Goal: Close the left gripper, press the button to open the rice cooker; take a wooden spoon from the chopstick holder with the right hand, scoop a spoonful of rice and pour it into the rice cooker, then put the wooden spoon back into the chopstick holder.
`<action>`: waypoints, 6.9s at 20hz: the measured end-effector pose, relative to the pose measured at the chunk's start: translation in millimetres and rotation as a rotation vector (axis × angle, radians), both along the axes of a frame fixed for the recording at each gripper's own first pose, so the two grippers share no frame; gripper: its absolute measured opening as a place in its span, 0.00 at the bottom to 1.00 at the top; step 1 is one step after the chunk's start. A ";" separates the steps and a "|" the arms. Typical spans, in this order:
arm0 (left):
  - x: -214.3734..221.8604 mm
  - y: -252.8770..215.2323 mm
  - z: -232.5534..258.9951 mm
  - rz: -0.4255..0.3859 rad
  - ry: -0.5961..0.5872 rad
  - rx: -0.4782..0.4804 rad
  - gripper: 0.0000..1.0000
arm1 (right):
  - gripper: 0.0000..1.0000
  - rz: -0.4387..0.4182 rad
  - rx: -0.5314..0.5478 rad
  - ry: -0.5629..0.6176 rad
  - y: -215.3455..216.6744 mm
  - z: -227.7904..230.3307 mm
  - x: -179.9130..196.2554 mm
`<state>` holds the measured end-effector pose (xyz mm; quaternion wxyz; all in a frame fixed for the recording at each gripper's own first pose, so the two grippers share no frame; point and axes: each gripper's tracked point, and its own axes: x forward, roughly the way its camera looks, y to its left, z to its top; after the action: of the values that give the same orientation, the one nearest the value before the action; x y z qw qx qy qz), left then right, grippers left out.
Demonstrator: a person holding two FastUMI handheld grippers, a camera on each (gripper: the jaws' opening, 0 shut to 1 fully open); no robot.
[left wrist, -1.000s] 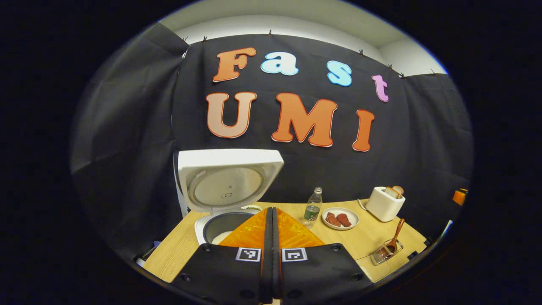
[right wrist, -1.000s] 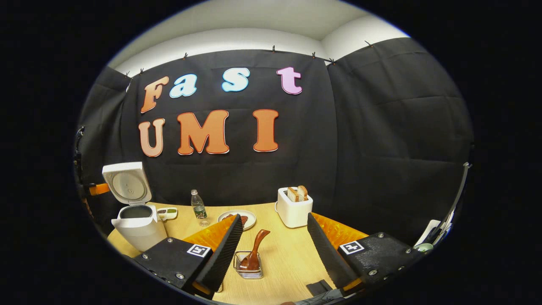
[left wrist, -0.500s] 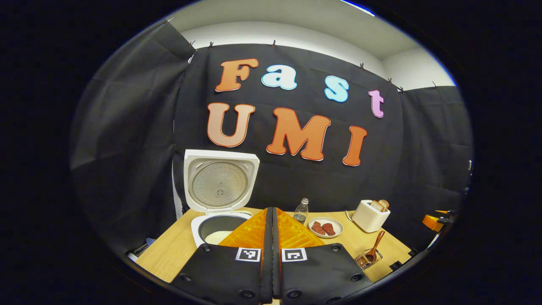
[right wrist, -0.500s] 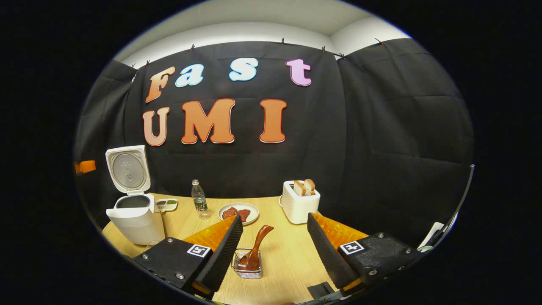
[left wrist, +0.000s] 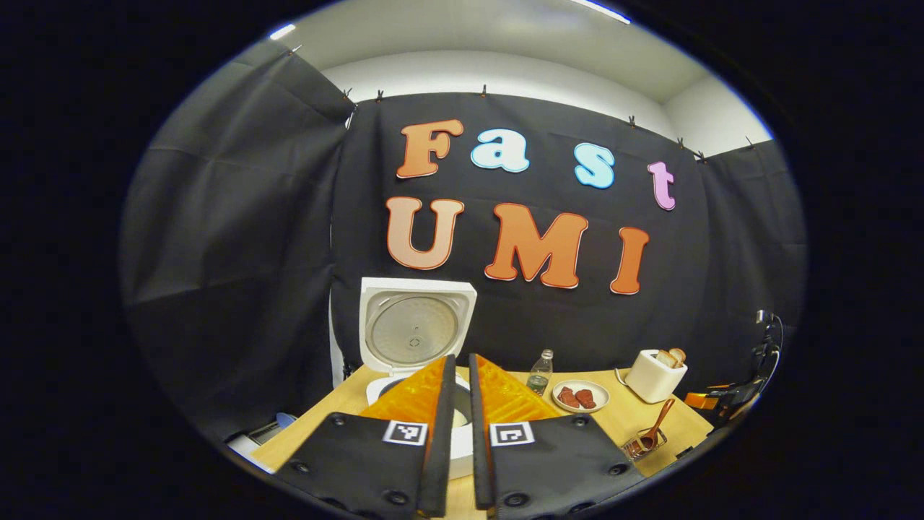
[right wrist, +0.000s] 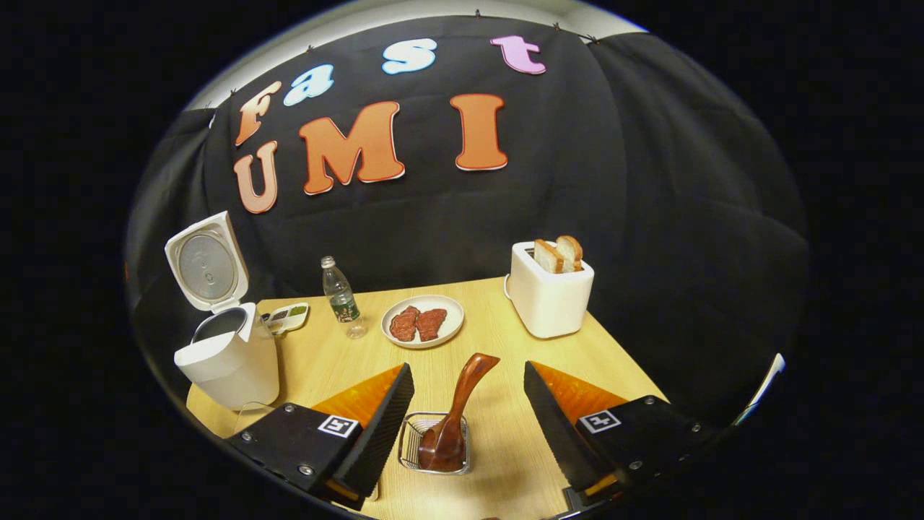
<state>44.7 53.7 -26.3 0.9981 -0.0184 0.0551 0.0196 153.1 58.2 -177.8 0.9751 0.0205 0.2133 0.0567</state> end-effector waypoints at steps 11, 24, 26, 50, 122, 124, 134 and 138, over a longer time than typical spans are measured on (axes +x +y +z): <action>-12.7 14.8 -2.9 0.008 0.015 -0.041 0.66 | 0.82 -0.028 0.175 0.242 14.3 -70.0 45.2; -8.8 2.6 -1.2 -0.043 0.026 -0.030 0.96 | 0.14 -0.057 0.289 0.220 30.5 -49.2 39.4; -7.7 -3.4 2.8 -0.060 0.016 -0.030 0.99 | 0.11 -0.062 0.286 0.168 33.6 -26.7 35.5; -14.0 -5.0 -2.8 -0.091 0.027 -0.045 1.00 | 0.11 0.325 -0.004 -0.148 198.3 14.4 -88.7; -22.1 52.2 -23.9 -0.082 0.109 -0.077 1.00 | 0.10 -0.191 1.174 0.054 210.7 104.5 -42.6; -23.5 55.0 -21.5 -0.079 0.103 -0.071 0.99 | 0.10 -0.172 1.164 0.043 224.3 114.0 -33.3; -32.7 74.7 -19.9 -0.050 0.100 -0.054 1.00 | 0.10 -0.084 1.167 0.033 296.8 154.6 4.6; -33.1 92.0 -23.9 -0.015 0.095 -0.051 1.00 | 0.10 -0.050 1.119 0.010 329.6 166.4 21.0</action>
<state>11.5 145.7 -50.2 0.9937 -0.0424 0.1031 0.0117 174.2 387.8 -11.4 0.8157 0.5401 0.1548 0.1381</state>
